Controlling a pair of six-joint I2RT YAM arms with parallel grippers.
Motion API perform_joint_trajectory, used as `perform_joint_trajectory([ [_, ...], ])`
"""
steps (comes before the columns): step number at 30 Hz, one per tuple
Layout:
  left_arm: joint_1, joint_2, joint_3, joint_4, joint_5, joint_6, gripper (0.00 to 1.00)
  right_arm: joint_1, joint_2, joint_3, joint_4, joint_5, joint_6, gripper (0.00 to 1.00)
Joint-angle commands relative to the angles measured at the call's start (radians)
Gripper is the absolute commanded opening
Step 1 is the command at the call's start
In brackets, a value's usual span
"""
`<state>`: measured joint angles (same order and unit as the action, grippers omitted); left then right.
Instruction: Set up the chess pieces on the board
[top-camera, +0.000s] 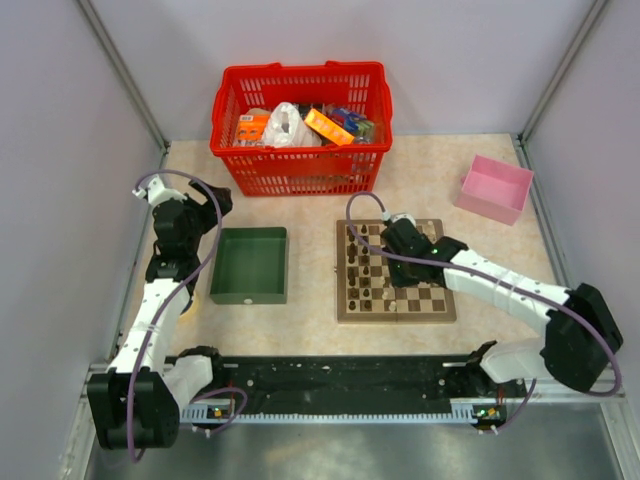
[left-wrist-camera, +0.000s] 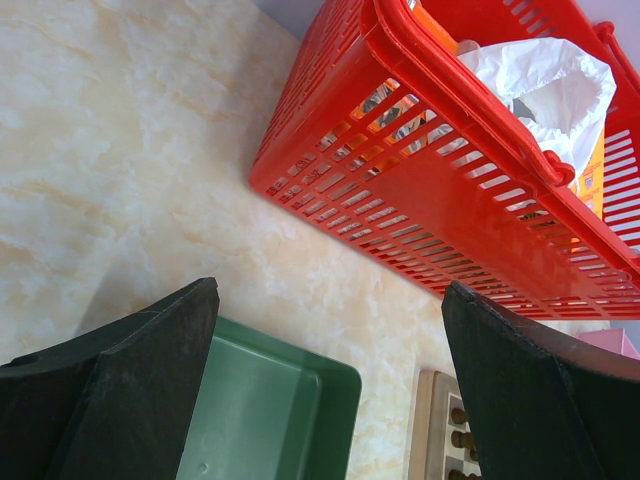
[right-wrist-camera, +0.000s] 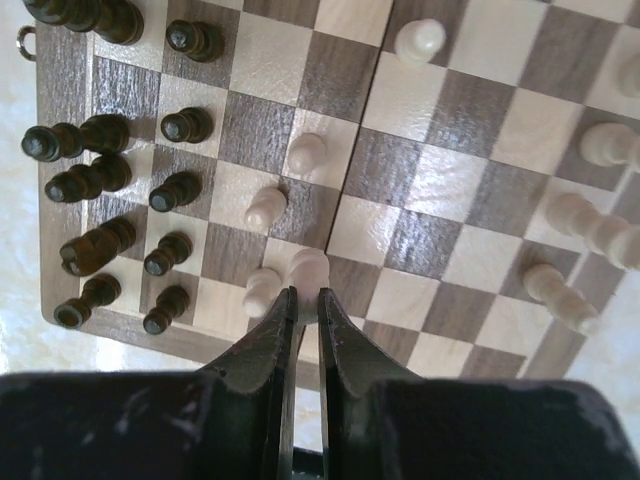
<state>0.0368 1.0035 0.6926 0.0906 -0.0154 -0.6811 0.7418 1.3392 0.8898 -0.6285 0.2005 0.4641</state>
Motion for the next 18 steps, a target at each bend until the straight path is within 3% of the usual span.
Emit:
perform_joint_trajectory([
  [1, 0.006, -0.006, -0.015, 0.058, 0.009, 0.0, 0.99, -0.01, -0.138, 0.034, -0.094, 0.083, 0.021, 0.06],
  [9, 0.006, 0.006, -0.022, 0.072, 0.011, -0.006, 0.99, -0.047, -0.285, -0.08, -0.224, 0.171, 0.206, 0.07],
  [18, 0.005, 0.014, -0.024, 0.086, 0.046, -0.011, 0.99, -0.2, -0.313, -0.104, -0.209, 0.135, 0.208, 0.07],
])
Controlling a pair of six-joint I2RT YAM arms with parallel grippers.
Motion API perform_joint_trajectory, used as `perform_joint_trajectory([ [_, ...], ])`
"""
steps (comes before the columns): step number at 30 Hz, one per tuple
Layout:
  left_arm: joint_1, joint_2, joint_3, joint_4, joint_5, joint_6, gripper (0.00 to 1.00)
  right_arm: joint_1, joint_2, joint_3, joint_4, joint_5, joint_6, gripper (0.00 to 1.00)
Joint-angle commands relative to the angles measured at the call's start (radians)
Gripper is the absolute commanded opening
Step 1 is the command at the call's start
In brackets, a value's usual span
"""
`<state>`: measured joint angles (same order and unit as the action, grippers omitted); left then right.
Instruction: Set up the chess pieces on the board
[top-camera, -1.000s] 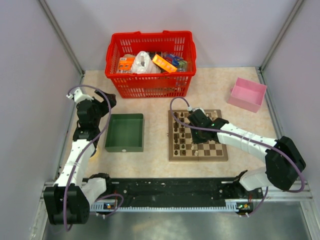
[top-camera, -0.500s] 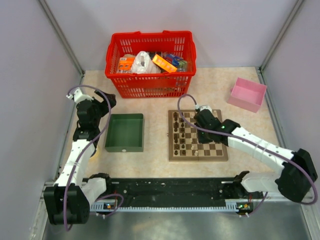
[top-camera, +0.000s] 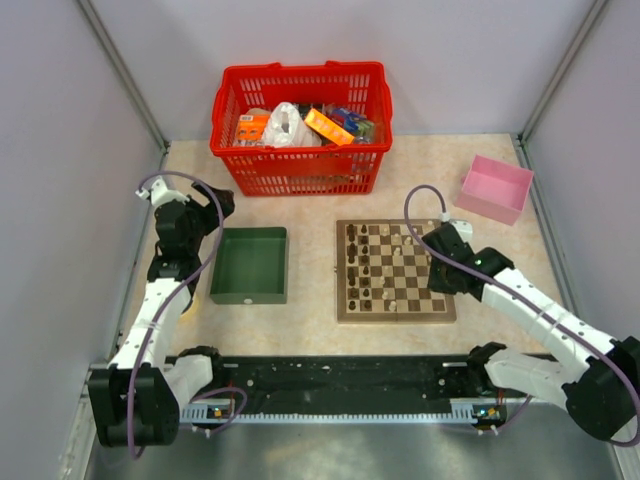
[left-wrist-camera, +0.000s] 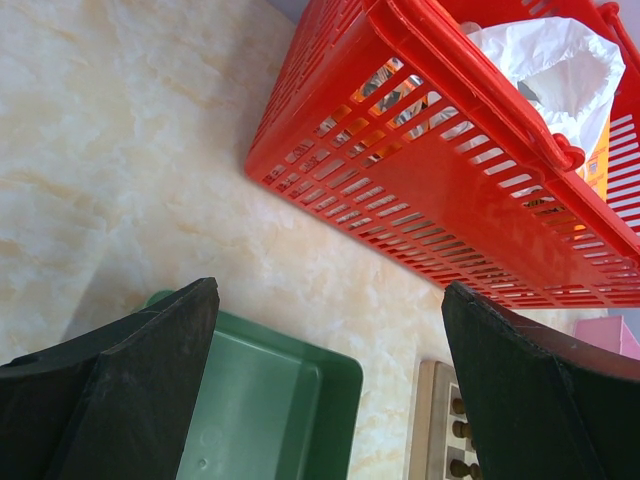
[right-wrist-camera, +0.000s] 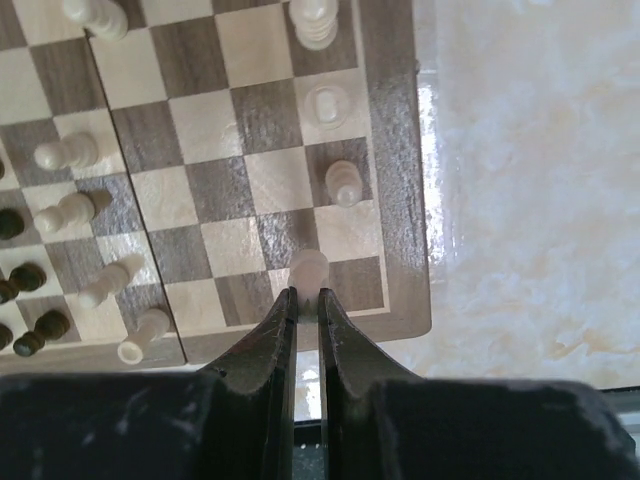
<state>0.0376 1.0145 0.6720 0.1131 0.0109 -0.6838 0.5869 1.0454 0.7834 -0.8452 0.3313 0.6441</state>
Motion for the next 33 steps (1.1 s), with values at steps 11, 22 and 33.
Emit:
perform_joint_trajectory([
  [11, 0.005, 0.004, 0.009, 0.057, 0.014, -0.005, 0.99, -0.098, 0.05, -0.021, 0.024, 0.014, 0.054, 0.07],
  [22, 0.004, 0.019, 0.014, 0.065, 0.02, -0.008, 0.99, -0.124, 0.064, -0.088, 0.086, 0.002, 0.083, 0.07],
  [33, 0.005, 0.016, 0.011, 0.063, 0.023, -0.006, 0.99, -0.156, 0.053, -0.102, 0.11, -0.027, 0.063, 0.08],
])
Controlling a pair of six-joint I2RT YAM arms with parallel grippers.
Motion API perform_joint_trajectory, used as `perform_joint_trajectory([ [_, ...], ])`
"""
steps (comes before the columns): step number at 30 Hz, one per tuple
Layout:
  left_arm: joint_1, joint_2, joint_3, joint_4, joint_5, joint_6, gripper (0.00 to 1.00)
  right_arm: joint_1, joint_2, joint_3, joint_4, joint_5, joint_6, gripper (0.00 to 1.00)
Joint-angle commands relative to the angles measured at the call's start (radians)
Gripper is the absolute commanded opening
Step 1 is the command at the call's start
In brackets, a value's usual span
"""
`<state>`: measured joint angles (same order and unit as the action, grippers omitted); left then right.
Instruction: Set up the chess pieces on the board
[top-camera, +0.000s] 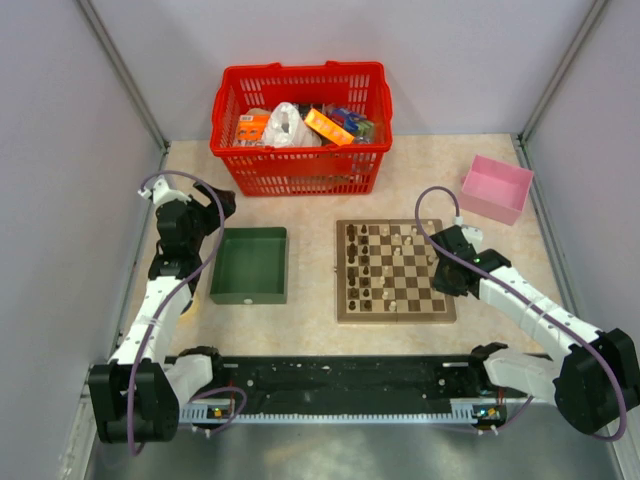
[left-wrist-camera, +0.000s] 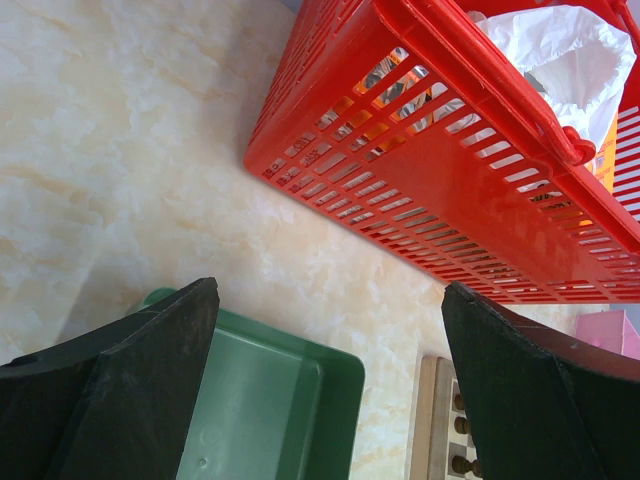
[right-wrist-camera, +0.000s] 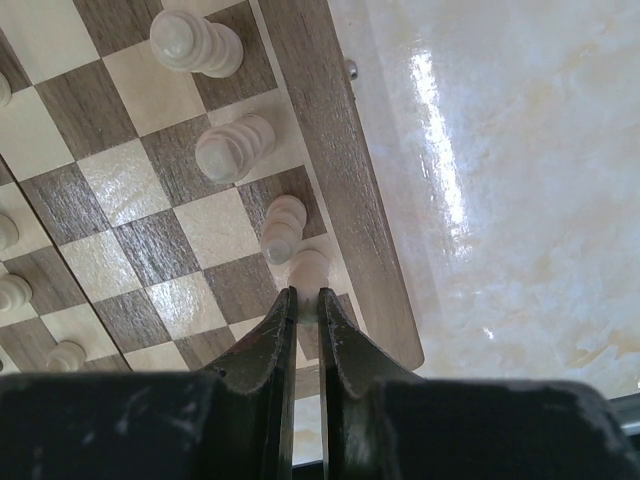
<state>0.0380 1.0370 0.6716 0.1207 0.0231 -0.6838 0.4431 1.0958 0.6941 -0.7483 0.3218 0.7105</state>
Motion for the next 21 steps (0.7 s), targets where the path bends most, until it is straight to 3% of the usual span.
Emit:
perform_joint_trajectory([
  [1, 0.007, -0.006, 0.011, 0.054, 0.008, -0.006, 0.99, -0.014, 0.003, -0.013, 0.012, -0.024, -0.005, 0.09],
  [9, 0.005, -0.011, 0.006, 0.051, 0.001, -0.005, 0.99, -0.014, -0.004, 0.001, 0.012, -0.053, -0.023, 0.15],
  [12, 0.007, -0.008, 0.006, 0.053, 0.005, -0.005, 0.99, -0.014, -0.004, 0.012, 0.0, -0.046, -0.023, 0.08],
  [21, 0.007, -0.008, 0.003, 0.054, 0.003, -0.003, 0.99, -0.014, -0.007, 0.015, -0.016, -0.026, -0.009, 0.03],
])
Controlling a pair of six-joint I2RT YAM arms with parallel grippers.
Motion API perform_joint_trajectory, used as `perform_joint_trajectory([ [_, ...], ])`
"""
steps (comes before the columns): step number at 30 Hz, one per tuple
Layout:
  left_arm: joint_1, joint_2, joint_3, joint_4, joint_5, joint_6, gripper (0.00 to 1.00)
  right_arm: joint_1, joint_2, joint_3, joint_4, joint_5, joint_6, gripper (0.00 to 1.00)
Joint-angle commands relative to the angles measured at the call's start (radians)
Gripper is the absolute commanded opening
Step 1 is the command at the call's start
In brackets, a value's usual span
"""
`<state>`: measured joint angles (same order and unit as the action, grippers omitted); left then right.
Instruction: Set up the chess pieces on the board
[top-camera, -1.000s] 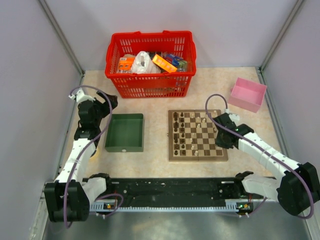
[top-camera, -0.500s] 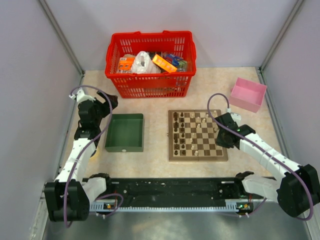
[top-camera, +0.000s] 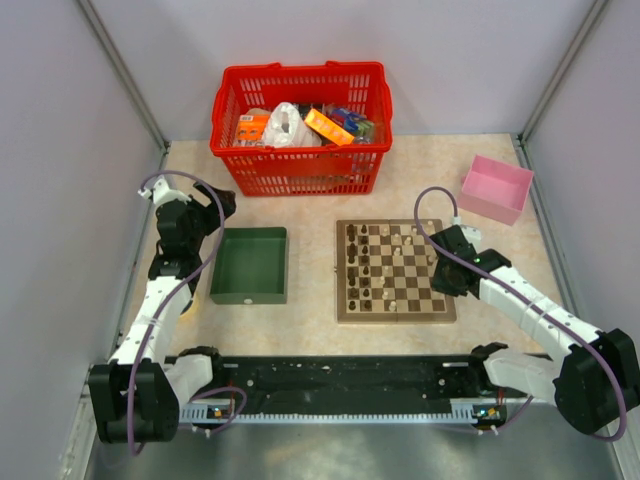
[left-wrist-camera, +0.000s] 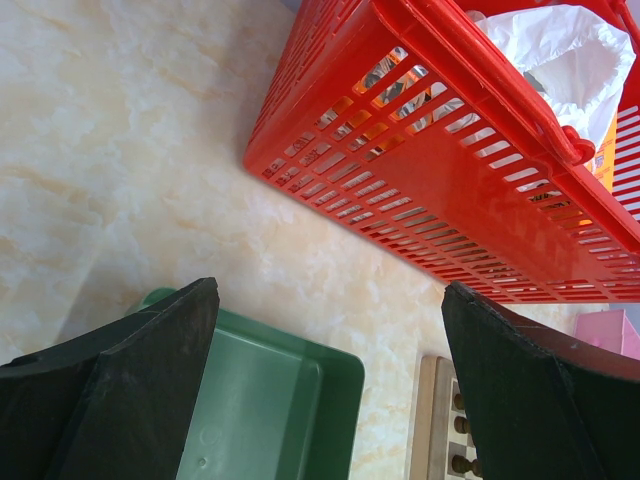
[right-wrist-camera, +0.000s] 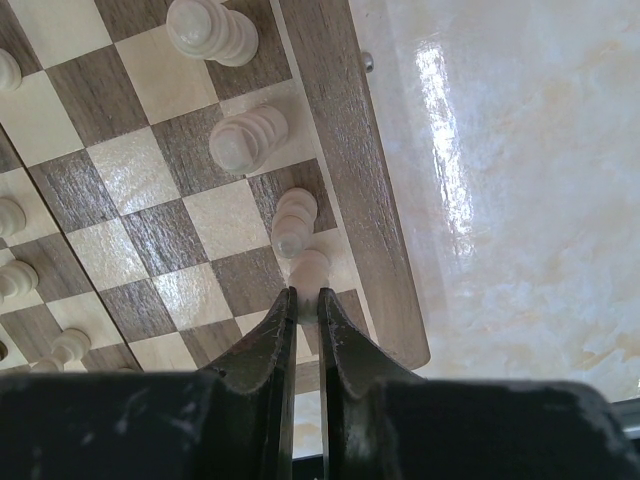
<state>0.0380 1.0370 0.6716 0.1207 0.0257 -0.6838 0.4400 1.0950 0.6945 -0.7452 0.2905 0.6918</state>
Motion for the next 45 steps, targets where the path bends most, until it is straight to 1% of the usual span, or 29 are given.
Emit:
perform_joint_trajectory([
  [1, 0.005, -0.006, 0.003, 0.053, 0.0, -0.002, 0.99, -0.011, -0.007, 0.014, -0.022, 0.012, 0.009, 0.03],
  [6, 0.007, -0.003, 0.0, 0.059, 0.002, -0.006, 0.99, -0.011, -0.021, 0.014, -0.025, 0.013, 0.015, 0.0],
  [25, 0.005, -0.002, 0.0, 0.062, 0.005, -0.006, 0.99, -0.009, -0.014, 0.027, -0.036, 0.015, 0.014, 0.0],
  [30, 0.005, -0.003, -0.004, 0.06, 0.003, -0.007, 0.99, -0.011, -0.01, 0.025, -0.025, 0.004, 0.002, 0.12],
  [34, 0.007, -0.003, -0.003, 0.063, 0.005, -0.008, 0.99, -0.009, -0.009, 0.023, -0.019, 0.013, -0.001, 0.18],
  [36, 0.007, -0.003, -0.001, 0.063, 0.005, -0.01, 0.99, -0.011, -0.009, 0.02, -0.016, 0.019, 0.002, 0.23],
  [42, 0.005, 0.001, -0.001, 0.066, 0.01, -0.011, 0.99, -0.011, -0.01, 0.014, -0.002, 0.016, -0.005, 0.24],
  [45, 0.007, 0.003, 0.0, 0.071, 0.01, -0.013, 0.99, -0.009, -0.011, 0.008, 0.01, 0.016, -0.008, 0.19],
])
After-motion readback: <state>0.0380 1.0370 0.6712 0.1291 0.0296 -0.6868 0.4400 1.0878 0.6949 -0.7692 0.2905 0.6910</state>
